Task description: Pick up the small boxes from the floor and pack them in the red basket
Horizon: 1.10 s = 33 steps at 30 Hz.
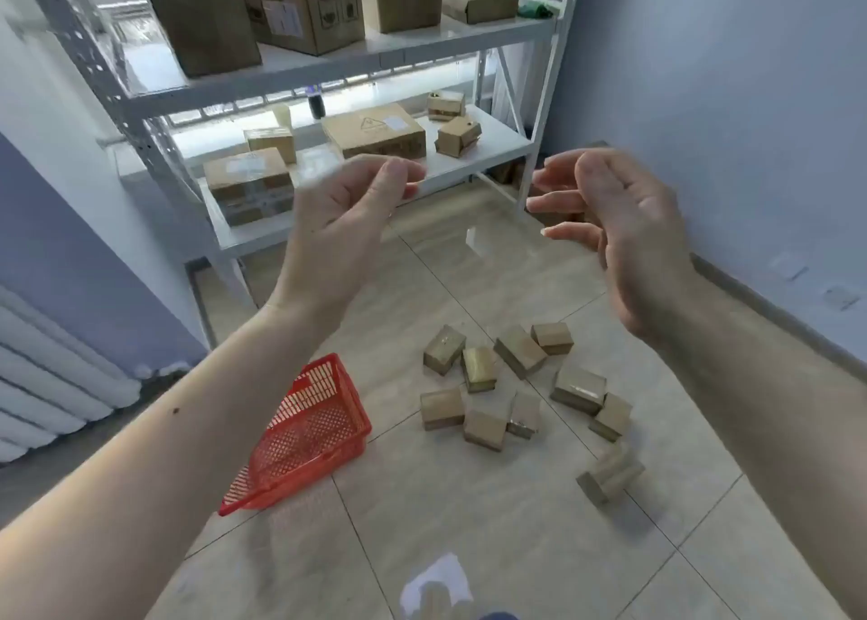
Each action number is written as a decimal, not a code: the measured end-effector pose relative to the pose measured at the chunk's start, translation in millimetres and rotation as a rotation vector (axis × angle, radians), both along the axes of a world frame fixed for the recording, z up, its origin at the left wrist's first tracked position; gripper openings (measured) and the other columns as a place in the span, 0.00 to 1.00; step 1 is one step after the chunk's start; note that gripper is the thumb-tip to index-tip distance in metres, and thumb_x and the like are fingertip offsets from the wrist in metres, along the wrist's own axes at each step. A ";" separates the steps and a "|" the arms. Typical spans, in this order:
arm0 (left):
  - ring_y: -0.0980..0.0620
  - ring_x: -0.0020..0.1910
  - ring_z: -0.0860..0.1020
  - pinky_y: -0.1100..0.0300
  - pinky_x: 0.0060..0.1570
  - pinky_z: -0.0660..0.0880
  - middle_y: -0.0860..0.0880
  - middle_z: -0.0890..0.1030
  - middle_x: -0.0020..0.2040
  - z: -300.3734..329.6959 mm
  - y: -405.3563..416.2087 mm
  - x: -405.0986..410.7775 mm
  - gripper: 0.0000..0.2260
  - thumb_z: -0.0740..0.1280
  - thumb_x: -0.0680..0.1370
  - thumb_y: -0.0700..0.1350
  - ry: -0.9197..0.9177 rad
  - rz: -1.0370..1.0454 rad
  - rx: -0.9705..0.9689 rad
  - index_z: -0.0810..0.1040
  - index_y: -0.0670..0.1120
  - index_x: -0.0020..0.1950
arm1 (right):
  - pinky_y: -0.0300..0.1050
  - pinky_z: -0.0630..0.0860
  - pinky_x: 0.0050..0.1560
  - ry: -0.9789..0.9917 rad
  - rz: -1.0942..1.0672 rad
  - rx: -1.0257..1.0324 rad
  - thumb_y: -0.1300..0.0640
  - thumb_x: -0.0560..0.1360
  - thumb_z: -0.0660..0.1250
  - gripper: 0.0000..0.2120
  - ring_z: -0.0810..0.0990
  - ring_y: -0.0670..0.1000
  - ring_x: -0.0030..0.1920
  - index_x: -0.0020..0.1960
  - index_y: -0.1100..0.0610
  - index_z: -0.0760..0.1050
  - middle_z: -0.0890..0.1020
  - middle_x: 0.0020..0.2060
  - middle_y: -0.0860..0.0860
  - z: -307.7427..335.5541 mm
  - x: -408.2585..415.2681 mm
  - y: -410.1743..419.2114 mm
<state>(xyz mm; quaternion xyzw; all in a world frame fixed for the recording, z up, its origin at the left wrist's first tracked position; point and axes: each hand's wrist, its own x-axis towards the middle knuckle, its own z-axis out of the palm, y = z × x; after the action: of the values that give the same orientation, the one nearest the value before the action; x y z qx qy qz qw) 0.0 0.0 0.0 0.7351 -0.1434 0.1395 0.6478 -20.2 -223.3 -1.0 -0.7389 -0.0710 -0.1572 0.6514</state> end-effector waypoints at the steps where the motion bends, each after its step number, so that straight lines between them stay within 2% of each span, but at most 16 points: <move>1: 0.52 0.53 0.83 0.63 0.51 0.77 0.50 0.85 0.50 -7.5 -7.7 11.9 0.09 0.63 0.81 0.45 0.040 -0.005 -0.003 0.83 0.48 0.51 | 0.46 0.80 0.50 0.045 -0.019 0.011 0.48 0.80 0.59 0.11 0.84 0.49 0.51 0.52 0.51 0.78 0.83 0.51 0.49 -6.8 10.1 -5.1; 6: 0.50 0.53 0.82 0.60 0.52 0.77 0.49 0.85 0.50 -60.4 -53.2 79.4 0.08 0.64 0.80 0.47 0.212 -0.013 0.040 0.84 0.50 0.51 | 0.46 0.80 0.50 0.232 -0.087 -0.095 0.48 0.82 0.58 0.10 0.84 0.49 0.52 0.53 0.49 0.77 0.83 0.52 0.48 -55.2 72.0 -50.4; 14: 0.56 0.51 0.82 0.63 0.50 0.74 0.54 0.84 0.47 -142.6 -123.9 184.1 0.07 0.65 0.79 0.49 0.400 0.000 0.032 0.83 0.52 0.48 | 0.44 0.78 0.46 0.448 -0.143 -0.127 0.47 0.81 0.60 0.08 0.84 0.46 0.47 0.54 0.50 0.75 0.82 0.50 0.50 -137.2 180.6 -120.3; 17: 0.51 0.52 0.82 0.55 0.52 0.76 0.51 0.84 0.49 -176.4 -137.8 220.7 0.08 0.65 0.77 0.52 0.478 0.016 0.062 0.83 0.53 0.47 | 0.46 0.76 0.45 0.515 -0.160 -0.117 0.49 0.81 0.61 0.06 0.83 0.46 0.44 0.53 0.50 0.72 0.82 0.47 0.49 -171.3 217.7 -135.3; 19: 0.51 0.52 0.81 0.52 0.55 0.76 0.51 0.84 0.48 -195.2 -144.3 246.7 0.08 0.64 0.77 0.52 0.523 0.019 0.087 0.83 0.53 0.47 | 0.48 0.77 0.46 0.565 -0.169 -0.132 0.49 0.81 0.61 0.06 0.83 0.46 0.44 0.53 0.51 0.72 0.82 0.47 0.49 -192.2 243.1 -143.9; 22: 0.53 0.52 0.80 0.53 0.55 0.76 0.52 0.83 0.48 -223.7 -155.2 289.7 0.09 0.63 0.79 0.51 0.575 0.005 0.110 0.82 0.52 0.49 | 0.51 0.79 0.48 0.619 -0.208 -0.155 0.48 0.80 0.61 0.08 0.83 0.47 0.43 0.53 0.52 0.72 0.82 0.51 0.52 -223.1 284.4 -158.9; 25: 0.52 0.47 0.78 0.51 0.50 0.76 0.49 0.82 0.49 -256.9 -169.7 334.3 0.11 0.63 0.78 0.54 0.635 -0.032 0.172 0.83 0.52 0.51 | 0.49 0.79 0.47 0.679 -0.250 -0.156 0.48 0.80 0.61 0.09 0.83 0.47 0.43 0.54 0.52 0.72 0.82 0.54 0.54 -254.7 325.9 -174.5; 27: 0.51 0.49 0.80 0.49 0.53 0.77 0.47 0.83 0.51 -282.0 -182.3 361.7 0.14 0.62 0.77 0.56 0.673 -0.058 0.220 0.82 0.51 0.53 | 0.48 0.79 0.46 0.729 -0.280 -0.137 0.47 0.80 0.61 0.10 0.82 0.47 0.44 0.55 0.53 0.72 0.81 0.54 0.54 -277.4 350.5 -186.4; 29: 0.51 0.55 0.80 0.50 0.57 0.76 0.49 0.84 0.52 -309.7 -197.1 386.5 0.14 0.62 0.78 0.56 0.711 -0.097 0.258 0.82 0.51 0.55 | 0.48 0.79 0.46 0.765 -0.320 -0.114 0.47 0.80 0.61 0.10 0.82 0.48 0.45 0.55 0.53 0.71 0.81 0.54 0.54 -305.0 371.3 -200.9; 33: 0.61 0.54 0.76 0.58 0.58 0.73 0.58 0.80 0.52 -378.0 -231.1 429.7 0.14 0.60 0.81 0.54 0.795 -0.175 0.305 0.79 0.51 0.61 | 0.49 0.80 0.48 0.860 -0.390 -0.095 0.47 0.79 0.61 0.12 0.82 0.48 0.46 0.56 0.54 0.71 0.81 0.53 0.52 -379.4 404.2 -230.3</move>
<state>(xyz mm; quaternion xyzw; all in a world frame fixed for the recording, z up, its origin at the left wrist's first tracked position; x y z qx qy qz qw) 429.7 -231.1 -378.0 0.8041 0.0365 -0.2324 0.5459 384.0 -453.6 -380.4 -0.7654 0.3381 0.0470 0.5456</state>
